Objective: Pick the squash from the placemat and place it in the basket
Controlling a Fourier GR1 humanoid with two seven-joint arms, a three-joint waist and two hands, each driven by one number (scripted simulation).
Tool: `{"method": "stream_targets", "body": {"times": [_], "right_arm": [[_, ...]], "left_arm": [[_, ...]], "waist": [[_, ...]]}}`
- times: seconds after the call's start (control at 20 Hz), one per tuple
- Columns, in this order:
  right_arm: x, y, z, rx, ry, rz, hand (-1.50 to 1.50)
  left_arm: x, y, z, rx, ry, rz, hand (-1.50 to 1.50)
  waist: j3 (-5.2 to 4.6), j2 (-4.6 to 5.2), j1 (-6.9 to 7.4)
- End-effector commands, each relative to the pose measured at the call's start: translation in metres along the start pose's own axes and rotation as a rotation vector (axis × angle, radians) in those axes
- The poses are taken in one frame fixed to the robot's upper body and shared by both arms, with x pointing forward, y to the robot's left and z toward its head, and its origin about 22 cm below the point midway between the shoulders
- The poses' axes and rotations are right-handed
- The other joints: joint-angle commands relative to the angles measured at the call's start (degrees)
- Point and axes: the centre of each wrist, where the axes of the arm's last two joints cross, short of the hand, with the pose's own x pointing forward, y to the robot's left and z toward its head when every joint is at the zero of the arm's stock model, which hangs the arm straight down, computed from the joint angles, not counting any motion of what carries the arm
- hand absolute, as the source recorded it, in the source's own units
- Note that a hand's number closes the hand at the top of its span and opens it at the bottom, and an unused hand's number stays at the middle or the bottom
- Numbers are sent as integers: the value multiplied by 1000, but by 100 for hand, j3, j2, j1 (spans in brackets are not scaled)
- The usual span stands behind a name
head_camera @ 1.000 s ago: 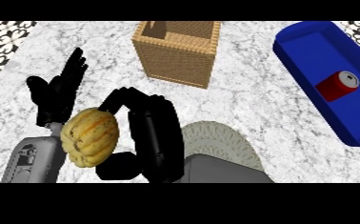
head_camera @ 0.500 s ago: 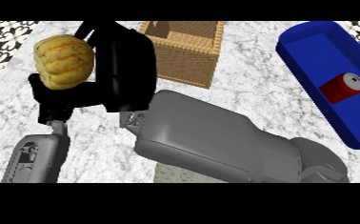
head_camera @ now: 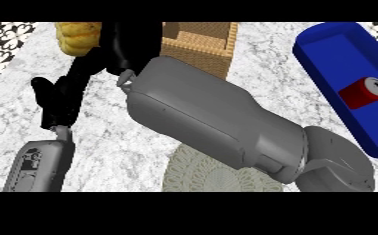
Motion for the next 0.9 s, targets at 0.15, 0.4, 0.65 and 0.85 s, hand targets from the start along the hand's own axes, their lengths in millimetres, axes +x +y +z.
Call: {"method": "stream_targets", "body": {"times": [0.15,0.4,0.65,0.85], "right_arm": [[-33,8,-25,-5,106,44,150],[-56,12,-33,6,114,25,150],[-56,3,-46,36,131,-54,150],[-87,10,-46,42,136,-45,150]], "left_arm": [[-2,10,-1,20,-4,2,0],[2,12,-4,3,-16,15,0],[-3,2,6,17,5,16,0],[2,23,4,18,14,7,0]], "waist": [[7,20,-70],[11,27,-100],[17,19,-81],[17,10,-128]]}}
